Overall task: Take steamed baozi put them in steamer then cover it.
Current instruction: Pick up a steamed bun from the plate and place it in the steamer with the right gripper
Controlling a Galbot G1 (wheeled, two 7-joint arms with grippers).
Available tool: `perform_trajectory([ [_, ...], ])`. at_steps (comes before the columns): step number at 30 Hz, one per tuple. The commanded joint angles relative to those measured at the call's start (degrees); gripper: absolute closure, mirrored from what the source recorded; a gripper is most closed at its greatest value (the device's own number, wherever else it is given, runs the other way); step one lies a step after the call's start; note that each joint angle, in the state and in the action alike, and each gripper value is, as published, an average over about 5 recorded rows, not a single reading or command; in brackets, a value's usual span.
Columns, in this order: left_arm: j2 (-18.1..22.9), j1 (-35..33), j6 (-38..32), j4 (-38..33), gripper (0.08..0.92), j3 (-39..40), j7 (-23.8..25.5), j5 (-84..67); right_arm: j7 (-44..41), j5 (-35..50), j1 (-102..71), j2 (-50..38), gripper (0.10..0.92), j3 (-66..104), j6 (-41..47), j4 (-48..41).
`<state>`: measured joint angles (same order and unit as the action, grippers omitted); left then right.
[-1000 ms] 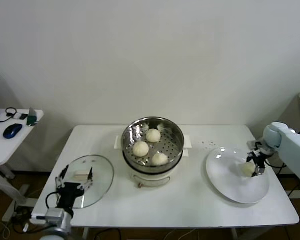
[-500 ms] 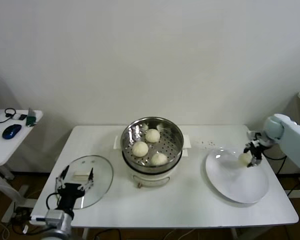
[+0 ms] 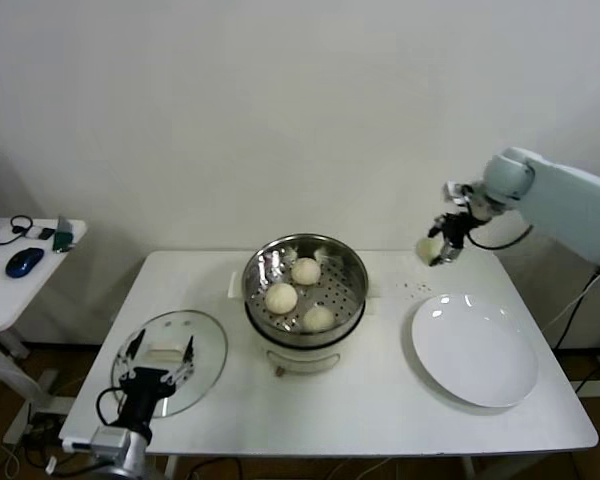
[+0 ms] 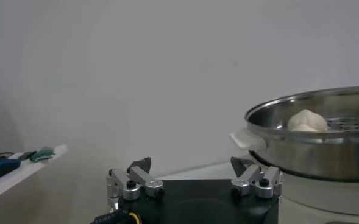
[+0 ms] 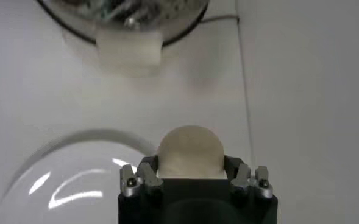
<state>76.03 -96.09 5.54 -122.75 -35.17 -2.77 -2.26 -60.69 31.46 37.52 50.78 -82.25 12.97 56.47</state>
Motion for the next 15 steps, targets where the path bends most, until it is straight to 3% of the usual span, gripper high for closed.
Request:
perform_trajectory([
  [1, -0.28, -1.37, -1.53, -0.36, 0.177, -0.10, 0.21, -0.81, 2.27, 20.37, 15.38, 11.46, 0.330, -17.55, 4.82, 5.28],
  [15, -1.86, -1.85, -2.46, 0.22, 0.177, -1.24, 0.33, -3.34, 6.29, 23.71, 8.75, 23.42, 0.322, -17.55, 7.77, 4.83],
])
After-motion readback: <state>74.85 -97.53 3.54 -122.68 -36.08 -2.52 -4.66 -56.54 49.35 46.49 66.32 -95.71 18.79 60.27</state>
